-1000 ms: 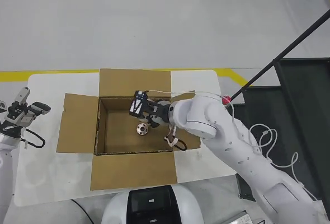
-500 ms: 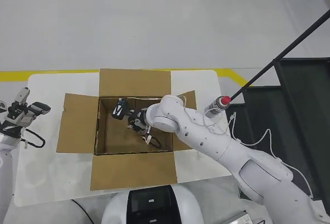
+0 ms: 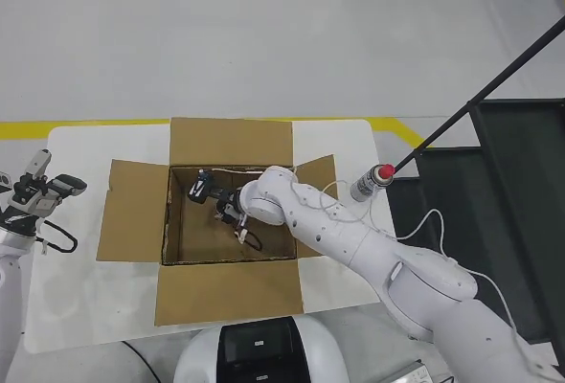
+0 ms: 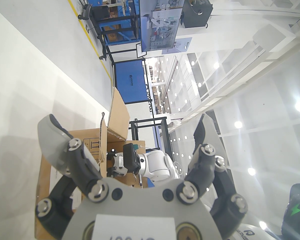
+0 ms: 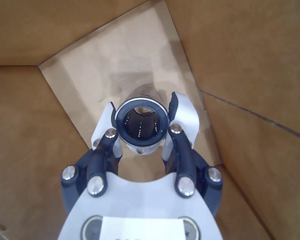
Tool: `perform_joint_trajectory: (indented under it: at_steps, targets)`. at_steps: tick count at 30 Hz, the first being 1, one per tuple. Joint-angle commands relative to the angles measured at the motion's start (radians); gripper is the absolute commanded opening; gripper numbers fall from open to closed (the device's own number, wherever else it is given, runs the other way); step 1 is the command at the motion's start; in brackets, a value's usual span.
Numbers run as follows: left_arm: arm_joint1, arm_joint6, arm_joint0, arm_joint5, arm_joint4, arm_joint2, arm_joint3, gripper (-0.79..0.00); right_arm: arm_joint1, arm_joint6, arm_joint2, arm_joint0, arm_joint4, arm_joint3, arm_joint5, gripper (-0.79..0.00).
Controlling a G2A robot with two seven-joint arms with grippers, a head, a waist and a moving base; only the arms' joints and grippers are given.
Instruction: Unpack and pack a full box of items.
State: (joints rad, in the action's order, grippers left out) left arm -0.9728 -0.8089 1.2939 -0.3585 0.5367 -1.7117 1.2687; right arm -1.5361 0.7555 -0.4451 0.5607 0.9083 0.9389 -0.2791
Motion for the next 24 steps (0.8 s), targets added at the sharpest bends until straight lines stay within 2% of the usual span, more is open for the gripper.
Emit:
perform_joint_trajectory:
  at_steps: [1,2,4,6,8,9,10,11,18,24]
  targets:
    - [0.000,0.000,0.000,0.000,0.000,0.000,0.000,0.000,-0.012,-0.007,0.003,-0.006,-0.003,-0.029,0.003,-0.785]
    - [0.000,0.000,0.000,0.000,0.000,0.000,0.000,0.000,-0.017,-0.011,0.005,-0.008,-0.003,-0.042,0.002,-0.705]
    - [0.000,0.000,0.000,0.000,0.000,0.000,0.000,0.000,-0.027,-0.017,0.007,-0.011,-0.004,-0.065,-0.001,-0.690]
    - [0.000,0.000,0.000,0.000,0.000,0.000,0.000,0.000,-0.036,-0.019,0.009,-0.015,-0.003,-0.086,-0.005,-0.631]
    - [0.000,0.000,0.000,0.000,0.000,0.000,0.000,0.000,-0.044,-0.022,0.010,-0.018,-0.001,-0.105,-0.006,-0.465]
    - [0.000,0.000,0.000,0.000,0.000,0.000,0.000,0.000,-0.048,-0.022,0.009,-0.021,-0.001,-0.113,-0.008,-0.348]
    - [0.000,0.000,0.000,0.000,0.000,0.000,0.000,0.000,-0.051,-0.022,0.009,-0.022,-0.001,-0.121,-0.010,-0.265]
    - [0.000,0.000,0.000,0.000,0.000,0.000,0.000,0.000,-0.054,-0.021,0.008,-0.024,-0.001,-0.128,-0.013,0.000]
    - [0.000,0.000,0.000,0.000,0.000,0.000,0.000,0.000,-0.052,-0.015,-0.031,-0.032,-0.014,-0.109,-0.046,0.000]
    - [0.000,0.000,0.000,0.000,0.000,0.000,0.000,0.000,0.009,0.031,-0.129,0.013,0.013,0.073,-0.060,0.000]
